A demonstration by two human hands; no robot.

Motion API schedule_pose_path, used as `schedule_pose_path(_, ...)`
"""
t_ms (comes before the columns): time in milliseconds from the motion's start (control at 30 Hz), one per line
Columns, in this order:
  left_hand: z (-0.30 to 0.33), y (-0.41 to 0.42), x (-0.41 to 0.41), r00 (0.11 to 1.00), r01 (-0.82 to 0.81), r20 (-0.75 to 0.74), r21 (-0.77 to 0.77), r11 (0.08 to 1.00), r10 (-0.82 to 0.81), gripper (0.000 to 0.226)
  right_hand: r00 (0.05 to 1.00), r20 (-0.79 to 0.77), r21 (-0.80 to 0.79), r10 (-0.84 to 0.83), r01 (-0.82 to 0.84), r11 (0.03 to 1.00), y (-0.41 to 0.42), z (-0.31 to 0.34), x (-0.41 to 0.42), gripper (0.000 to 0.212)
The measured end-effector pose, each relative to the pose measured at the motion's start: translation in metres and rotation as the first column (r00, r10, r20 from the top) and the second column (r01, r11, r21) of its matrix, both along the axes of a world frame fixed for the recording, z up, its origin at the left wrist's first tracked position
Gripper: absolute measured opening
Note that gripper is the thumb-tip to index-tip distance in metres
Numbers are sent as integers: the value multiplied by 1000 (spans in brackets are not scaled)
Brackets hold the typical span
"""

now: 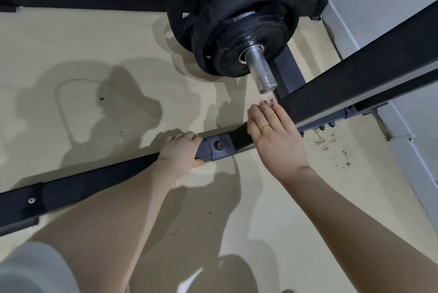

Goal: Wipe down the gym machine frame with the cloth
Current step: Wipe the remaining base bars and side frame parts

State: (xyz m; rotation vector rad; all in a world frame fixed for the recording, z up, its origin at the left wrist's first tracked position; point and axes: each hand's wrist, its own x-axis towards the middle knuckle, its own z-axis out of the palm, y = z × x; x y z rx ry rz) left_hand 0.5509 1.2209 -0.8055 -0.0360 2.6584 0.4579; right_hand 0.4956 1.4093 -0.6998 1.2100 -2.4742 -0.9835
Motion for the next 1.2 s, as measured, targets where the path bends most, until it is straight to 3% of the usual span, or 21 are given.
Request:
schedule_pose_path(67,4,-1,-6,1000,17,5,5,1000,-17,59,999,42,61,33,-36,998,-5,-14,5,48)
schedule_pose_path(167,6,1,-8,1000,13,-6,-19,1000,-13,56,960,278,183,-15,-38,982,-22,-48,9,44)
schedule_pose_path(267,3,7,-4,1000,-10,-26,-70,998,8,59,953,291,284,-79,-8,959,-40,-54,2,40)
schedule_pose_path(333,1,11,-4,999,-14,-41,-68,998,11,57,963,264,225,-62,1,974,-33,-40,2,41)
schedule_pose_path(467,4,7,-9,999,-14,-39,-67,998,11,51,998,52,-72,28,-24,997,-3,-10,2,44)
schedule_pose_path(533,7,8,-9,999,5,-32,-83,997,-7,51,999,31,-80,38,-36,996,-1,-15,11,39)
schedule_pose_path(633,6,14,-4,999,-1,-40,-110,994,-4,54,989,145,55,28,-36,998,-15,-35,19,36)
schedule_pose_path(700,1,16,-1,998,-30,-56,-96,995,24,57,990,137,97,35,-48,994,-21,-32,16,37)
schedule_pose_path(900,3,17,-3,999,-18,-33,-126,992,14,54,990,-126,-225,-56,27,974,10,46,-10,41)
schedule_pose_path(1000,12,15,-13,998,-25,47,-125,992,31,48,981,-164,-68,-101,91,994,-2,56,-4,45)
schedule_pose_path(1100,17,13,-16,993,-51,99,-92,994,60,46,992,-2,168,-125,124,978,-19,37,-2,43)
schedule_pose_path(1167,18,11,-12,992,-70,100,-27,997,72,43,984,71,212,-162,143,967,-30,41,-10,37)
schedule_pose_path(1200,19,8,-10,993,-78,89,6,997,77,41,984,37,191,-175,165,968,-32,48,-14,37)
